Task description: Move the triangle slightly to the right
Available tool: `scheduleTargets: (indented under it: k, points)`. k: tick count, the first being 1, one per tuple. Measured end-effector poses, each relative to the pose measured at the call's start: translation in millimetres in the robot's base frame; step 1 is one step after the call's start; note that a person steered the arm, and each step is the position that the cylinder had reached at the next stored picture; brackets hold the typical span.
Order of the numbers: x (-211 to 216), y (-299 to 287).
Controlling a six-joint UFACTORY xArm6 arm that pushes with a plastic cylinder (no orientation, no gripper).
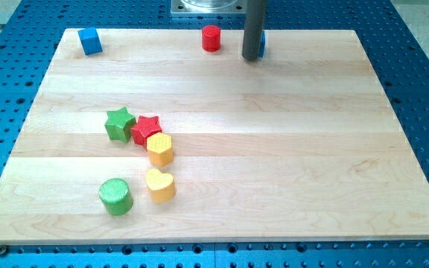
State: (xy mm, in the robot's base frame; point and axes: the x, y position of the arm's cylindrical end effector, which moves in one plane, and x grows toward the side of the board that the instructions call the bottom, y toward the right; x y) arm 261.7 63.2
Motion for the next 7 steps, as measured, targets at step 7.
scheduleTargets:
  k: [7]
  points:
    - [-30,68]
